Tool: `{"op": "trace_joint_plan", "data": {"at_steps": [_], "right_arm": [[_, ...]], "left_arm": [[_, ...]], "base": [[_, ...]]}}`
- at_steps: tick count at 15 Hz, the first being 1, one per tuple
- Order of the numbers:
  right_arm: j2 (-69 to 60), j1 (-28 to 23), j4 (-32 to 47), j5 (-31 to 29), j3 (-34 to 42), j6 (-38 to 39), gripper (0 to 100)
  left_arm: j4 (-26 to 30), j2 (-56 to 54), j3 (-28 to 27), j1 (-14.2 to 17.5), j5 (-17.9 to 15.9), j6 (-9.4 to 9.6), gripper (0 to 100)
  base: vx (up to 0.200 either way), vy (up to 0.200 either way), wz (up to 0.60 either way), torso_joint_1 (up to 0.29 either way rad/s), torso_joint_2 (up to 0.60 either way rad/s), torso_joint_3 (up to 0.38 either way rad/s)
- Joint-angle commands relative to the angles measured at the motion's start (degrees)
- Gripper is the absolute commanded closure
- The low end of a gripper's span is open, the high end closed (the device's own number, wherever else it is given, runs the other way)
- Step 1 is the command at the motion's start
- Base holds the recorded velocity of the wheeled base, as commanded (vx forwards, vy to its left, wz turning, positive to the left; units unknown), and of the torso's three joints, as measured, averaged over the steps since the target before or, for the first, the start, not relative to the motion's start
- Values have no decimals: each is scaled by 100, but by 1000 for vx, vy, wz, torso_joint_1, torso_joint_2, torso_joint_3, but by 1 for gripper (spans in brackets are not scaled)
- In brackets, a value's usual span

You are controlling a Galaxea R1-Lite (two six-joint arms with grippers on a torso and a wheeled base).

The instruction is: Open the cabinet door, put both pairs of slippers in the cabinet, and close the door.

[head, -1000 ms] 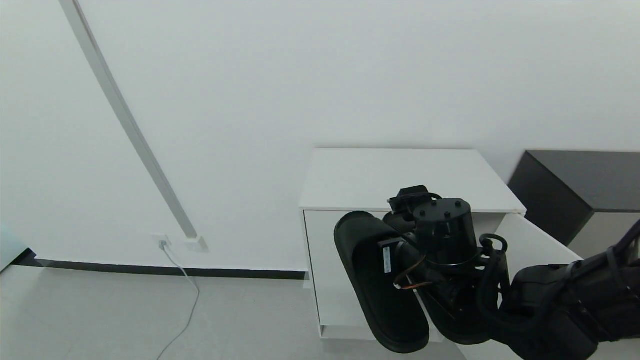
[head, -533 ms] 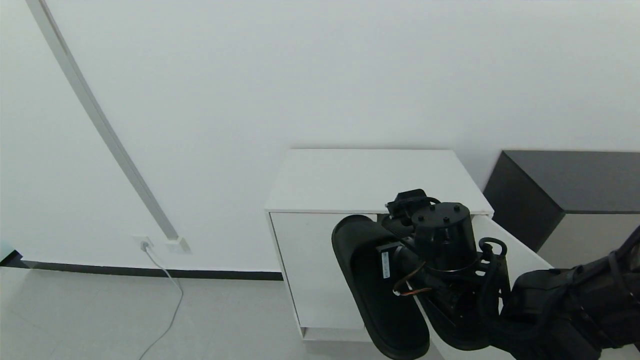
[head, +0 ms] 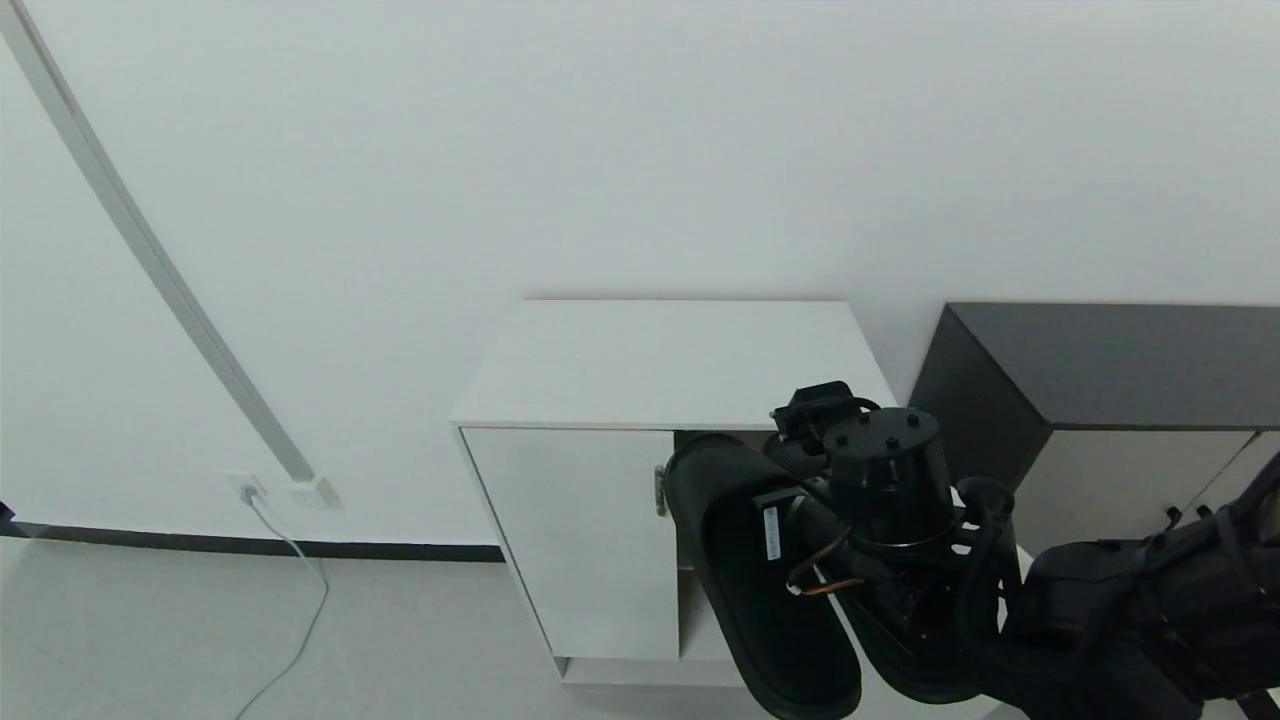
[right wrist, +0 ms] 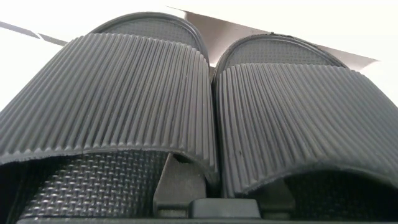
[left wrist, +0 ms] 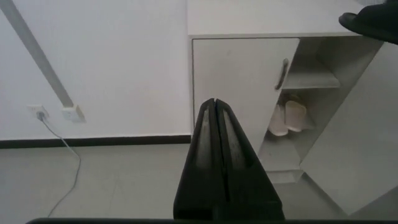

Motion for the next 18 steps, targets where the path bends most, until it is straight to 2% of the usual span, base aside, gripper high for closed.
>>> {"op": "trace_joint_plan", "data": {"at_steps": [1, 18], "right_arm": [[8, -10, -1, 1, 36, -1, 100], [17, -10, -10, 10, 98, -71, 100]], "left_arm": [[0, 7, 0, -1, 3, -5, 100], [0, 7, 0, -1, 3, -5, 100]], "base": [[0, 0, 0, 0, 0, 0], [0, 0, 0, 0, 0, 0]]}}
